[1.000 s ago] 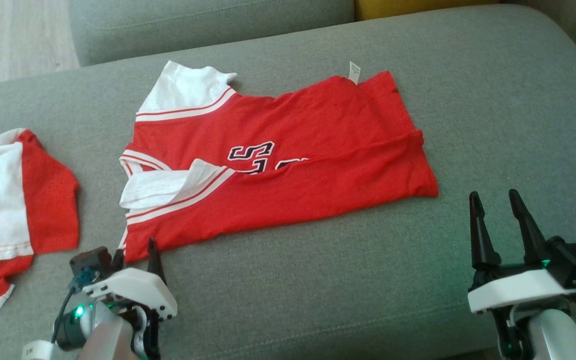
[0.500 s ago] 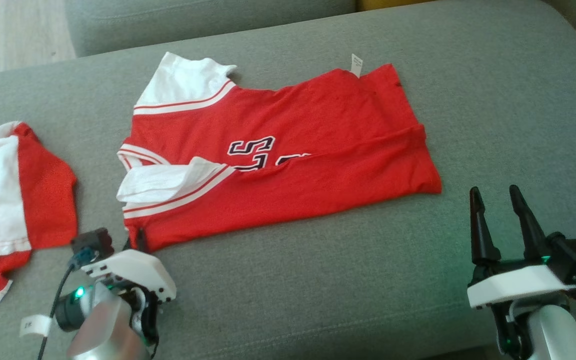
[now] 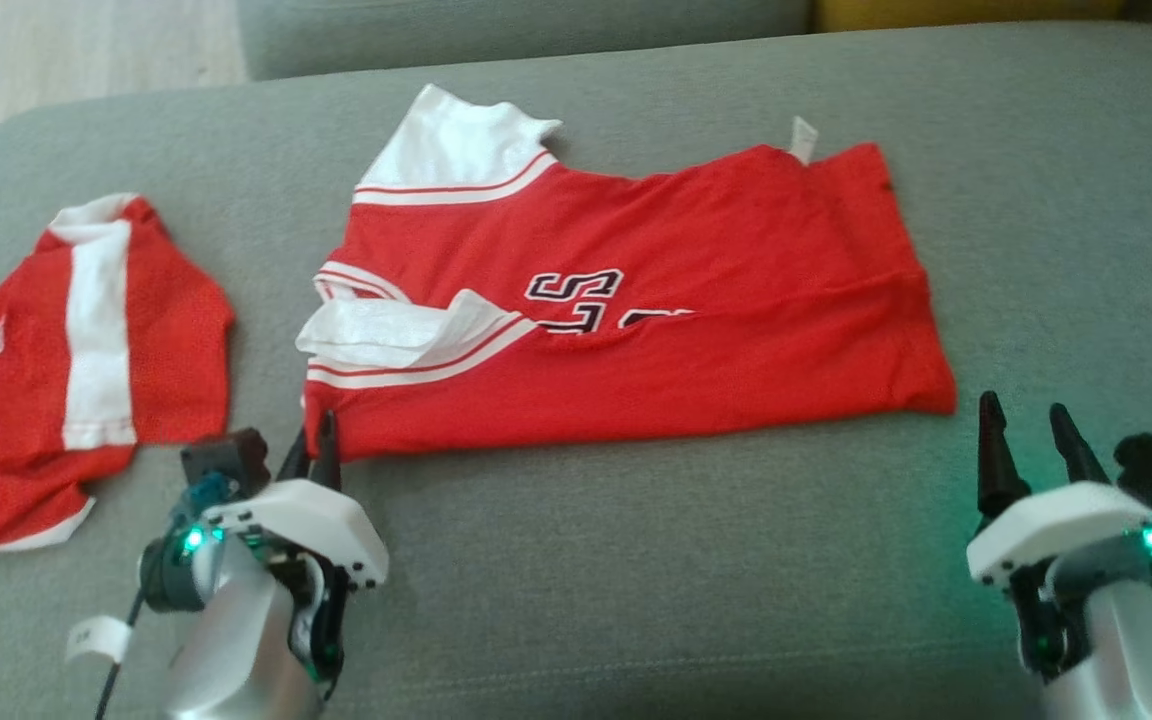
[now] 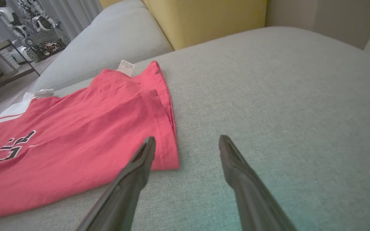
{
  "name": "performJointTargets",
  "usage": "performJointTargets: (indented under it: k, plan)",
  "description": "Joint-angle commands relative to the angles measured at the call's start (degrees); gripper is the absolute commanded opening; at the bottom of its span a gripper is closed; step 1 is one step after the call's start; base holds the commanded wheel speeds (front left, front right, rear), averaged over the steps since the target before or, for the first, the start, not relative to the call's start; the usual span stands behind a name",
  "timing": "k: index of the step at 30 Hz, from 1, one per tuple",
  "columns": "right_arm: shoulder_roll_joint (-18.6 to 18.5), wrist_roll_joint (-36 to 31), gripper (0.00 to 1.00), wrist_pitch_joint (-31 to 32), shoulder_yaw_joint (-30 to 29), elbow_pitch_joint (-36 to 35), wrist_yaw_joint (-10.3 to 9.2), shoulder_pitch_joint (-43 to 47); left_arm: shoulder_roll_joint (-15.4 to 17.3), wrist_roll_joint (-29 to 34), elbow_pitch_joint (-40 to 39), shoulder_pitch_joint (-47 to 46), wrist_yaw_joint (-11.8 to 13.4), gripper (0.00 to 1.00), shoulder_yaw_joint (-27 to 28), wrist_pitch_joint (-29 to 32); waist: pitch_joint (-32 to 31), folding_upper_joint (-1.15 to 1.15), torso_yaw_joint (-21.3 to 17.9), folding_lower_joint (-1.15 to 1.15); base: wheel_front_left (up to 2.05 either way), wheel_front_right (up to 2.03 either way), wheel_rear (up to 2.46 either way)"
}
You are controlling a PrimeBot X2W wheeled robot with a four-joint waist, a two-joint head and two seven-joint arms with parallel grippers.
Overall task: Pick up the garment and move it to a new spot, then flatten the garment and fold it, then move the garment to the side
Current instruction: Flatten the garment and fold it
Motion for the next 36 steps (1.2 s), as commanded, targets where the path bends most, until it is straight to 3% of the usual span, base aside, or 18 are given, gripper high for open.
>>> performJointTargets:
  k: [1, 10, 17, 18, 19, 27, 36]
  plan:
    - [0.22, 0.04, 1.00, 0.31, 1.12, -1.14, 0.39, -2.95, 1.02, 0.29, -1.84, -0.59, 0.00, 0.00, 1.29, -0.34, 0.56, 0.00, 0.82, 0.00, 0.00, 0.00, 0.00]
    - [0.53, 2.46, 1.00, 4.38, 1.08, 10.04, 0.39, -11.31, 0.88, 0.83, -6.93, 0.01, 0.08, 0.00, -1.59, -0.35, 3.34, 0.00, 2.50, 0.00, 0.00, 0.00, 0.00]
    - [-0.76, 0.53, 1.00, 5.48, 1.95, 19.05, 0.39, -16.10, 0.86, 0.72, -8.68, -0.43, 0.73, 0.00, -2.52, -0.31, 4.65, 0.00, 2.80, 0.00, 0.00, 0.00, 0.00]
    - [-0.80, 0.67, 0.29, 5.67, 2.51, 19.81, 0.39, -16.46, 0.91, 0.70, -8.72, -0.46, 0.80, 0.00, -2.57, -0.24, 4.65, 0.00, 2.84, 0.00, 0.00, 0.00, 0.00]
    - [-0.95, 0.78, 0.00, 5.68, 3.21, 20.30, 0.39, -16.72, 0.97, 0.67, -8.71, -0.46, 0.83, 0.00, -2.62, -0.16, 4.60, 0.00, 2.89, 0.00, 0.00, 0.00, 0.00]
    - [-5.76, 2.80, 0.00, 7.17, 10.12, 21.03, 0.39, -16.07, 2.28, 0.39, -7.22, 1.16, 0.05, 0.00, -3.59, 1.91, 1.18, 0.00, 3.13, 0.00, 0.00, 0.00, 0.00]
    - [-13.89, 10.47, 0.00, 17.33, 19.00, 13.68, 0.39, -9.83, 4.53, -0.01, -8.49, 6.22, -1.69, 0.00, -5.31, 5.79, -4.58, 0.00, 3.06, 0.00, 0.00, 0.00, 0.00]
